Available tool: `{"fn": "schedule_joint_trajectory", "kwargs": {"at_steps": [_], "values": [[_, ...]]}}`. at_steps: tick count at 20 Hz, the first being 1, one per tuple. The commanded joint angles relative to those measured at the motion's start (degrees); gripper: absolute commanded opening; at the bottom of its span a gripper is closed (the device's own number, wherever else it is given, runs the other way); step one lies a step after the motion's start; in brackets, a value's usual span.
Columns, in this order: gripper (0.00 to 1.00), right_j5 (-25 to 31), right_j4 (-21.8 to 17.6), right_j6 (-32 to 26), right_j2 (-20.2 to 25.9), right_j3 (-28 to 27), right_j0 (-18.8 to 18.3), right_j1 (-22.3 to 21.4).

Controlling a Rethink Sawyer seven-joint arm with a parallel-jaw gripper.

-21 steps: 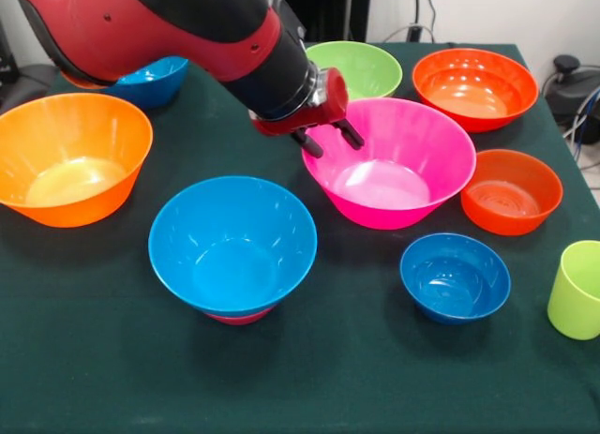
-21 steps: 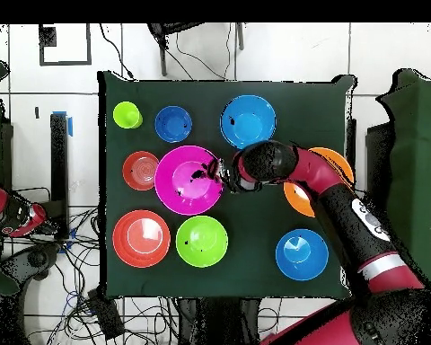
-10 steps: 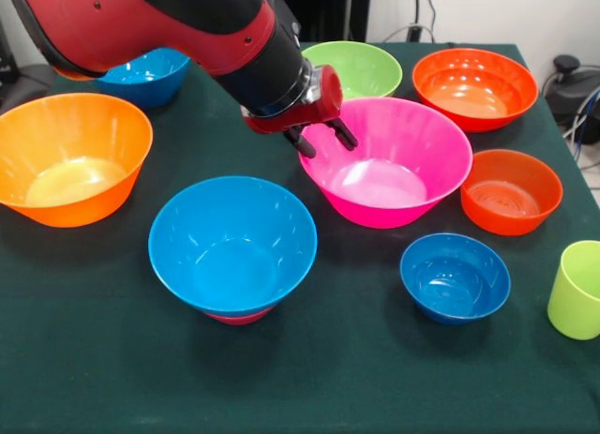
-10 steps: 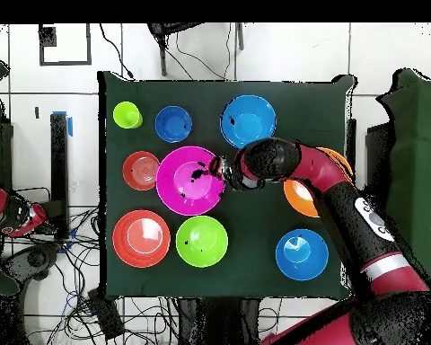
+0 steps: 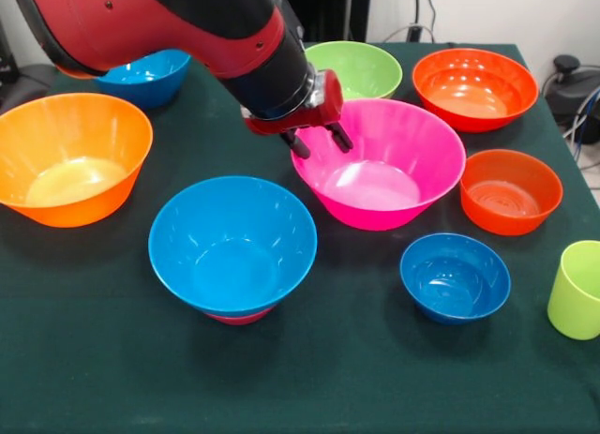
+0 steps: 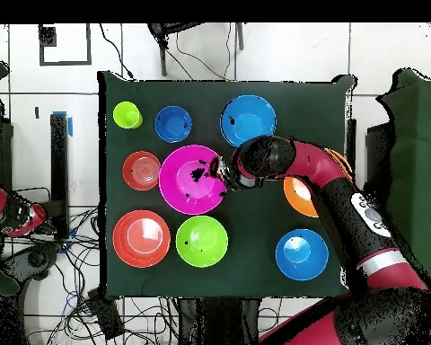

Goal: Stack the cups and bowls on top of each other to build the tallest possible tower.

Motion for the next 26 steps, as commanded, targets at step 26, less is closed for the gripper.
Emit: {"fn": "schedule_joint_trajectory", "kwargs": {"at_steps": [26], "values": [[1.00,7.30,-0.58,-6.87,-3.98,-3.47,2.10,-2.85]]}}
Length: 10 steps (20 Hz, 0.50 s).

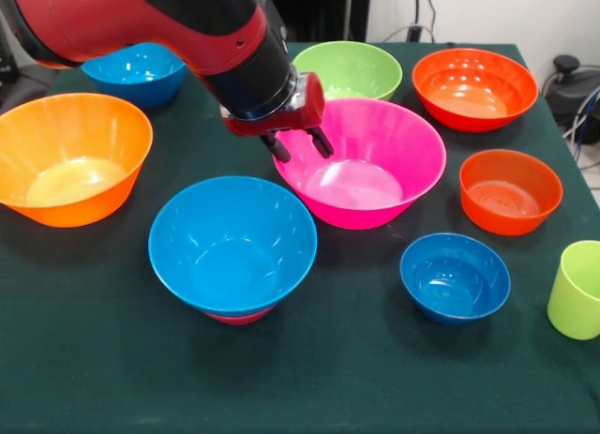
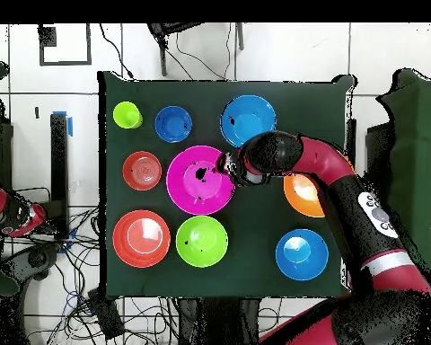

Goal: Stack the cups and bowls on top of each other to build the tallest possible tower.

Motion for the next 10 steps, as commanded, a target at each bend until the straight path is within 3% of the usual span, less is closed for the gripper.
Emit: {"fn": "schedule_joint_trajectory", "kwargs": {"at_steps": [1,10], "values": [[1.00,6.93,-0.23,-6.76,-2.65,-1.25,1.65,-2.11],[1.00,11.92,3.61,-6.32,-0.79,0.29,0.87,-6.48]]}}
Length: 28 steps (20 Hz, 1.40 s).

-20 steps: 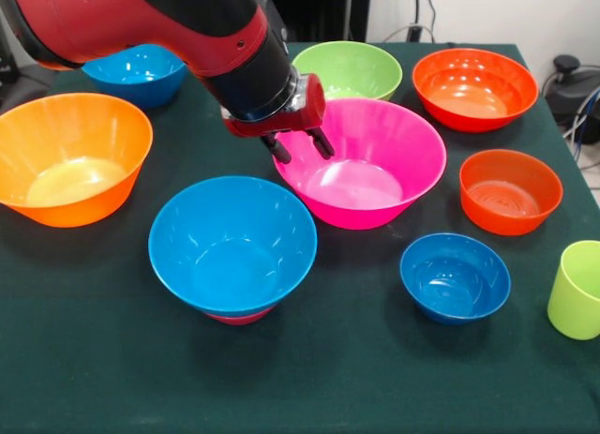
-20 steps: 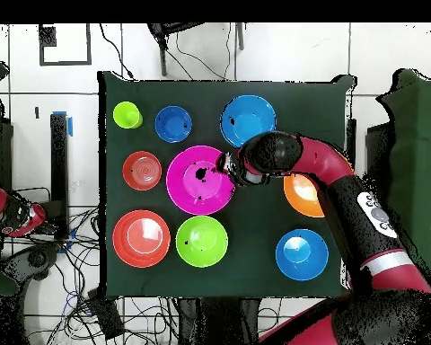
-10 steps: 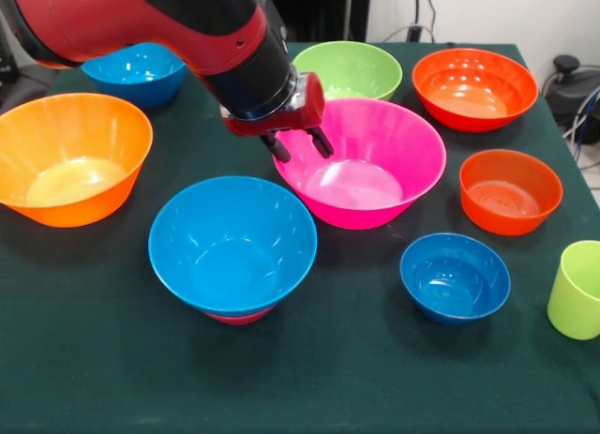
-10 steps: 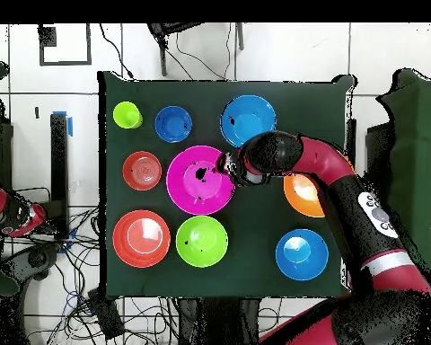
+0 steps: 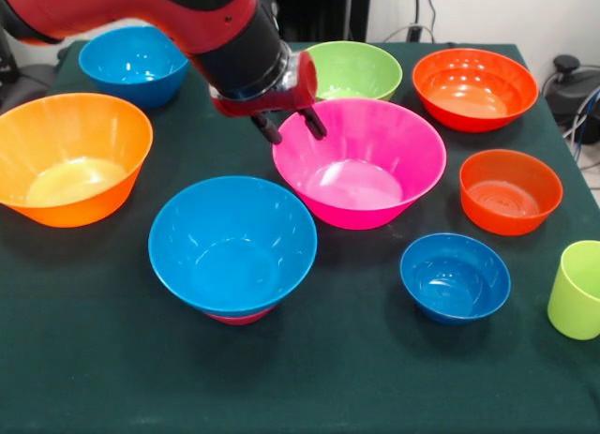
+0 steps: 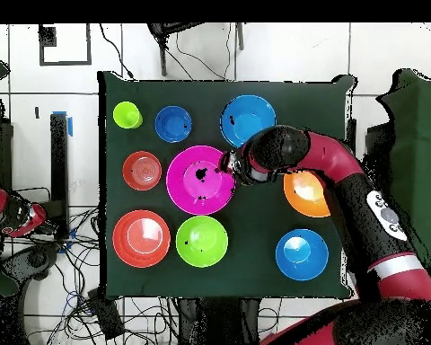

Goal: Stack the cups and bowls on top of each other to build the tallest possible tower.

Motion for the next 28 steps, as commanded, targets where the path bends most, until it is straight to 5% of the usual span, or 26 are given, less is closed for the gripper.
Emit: {"fn": "schedule_joint_trajectory", "kwargs": {"at_steps": [1,13,28], "values": [[1.00,7.56,1.51,-6.47,-0.86,0.02,0.93,-3.26],[1.00,2.97,-7.00,-7.45,-5.80,-3.38,3.03,-0.06],[1.00,-0.76,-8.51,-7.01,-5.70,-5.84,3.29,4.47]]}}
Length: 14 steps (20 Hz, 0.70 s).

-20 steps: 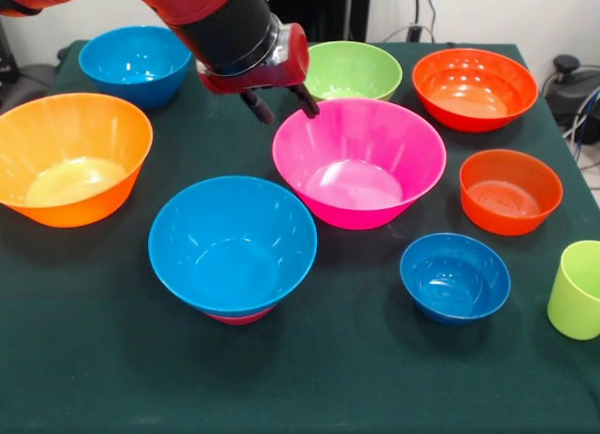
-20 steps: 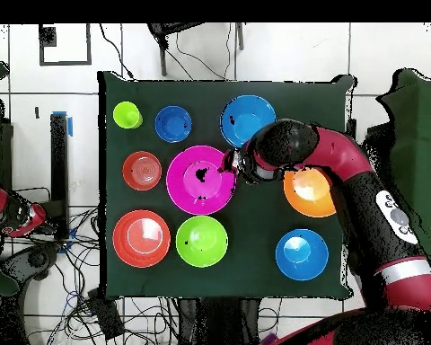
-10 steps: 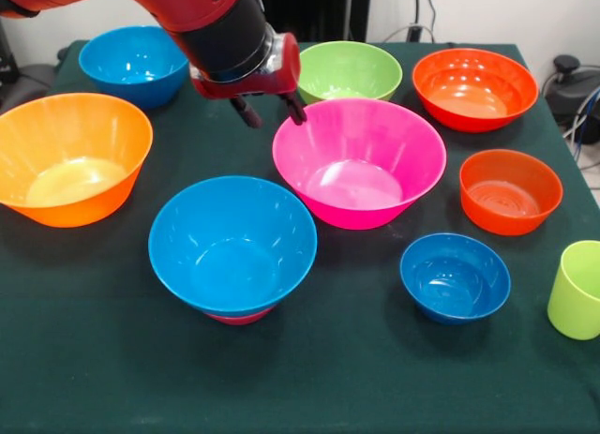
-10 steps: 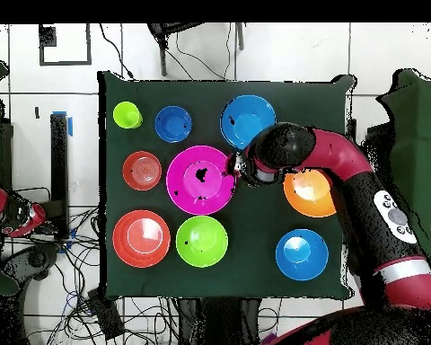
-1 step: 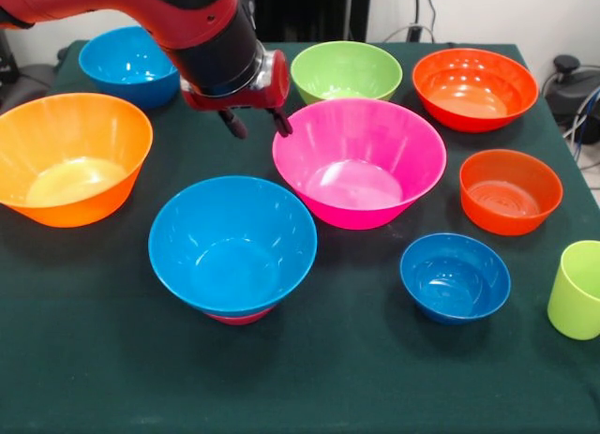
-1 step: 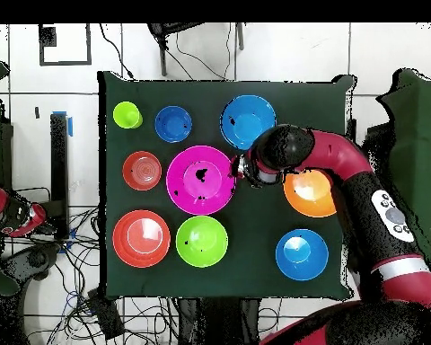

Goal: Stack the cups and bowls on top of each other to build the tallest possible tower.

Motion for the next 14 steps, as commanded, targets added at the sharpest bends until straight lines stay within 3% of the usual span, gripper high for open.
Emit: {"fn": "schedule_joint_trajectory", "kwargs": {"at_steps": [1,14], "values": [[1.00,-4.63,-3.50,-6.93,-2.59,-2.94,1.73,5.64],[1.00,-11.76,-1.60,-6.90,-0.31,1.90,-0.95,7.46]]}}
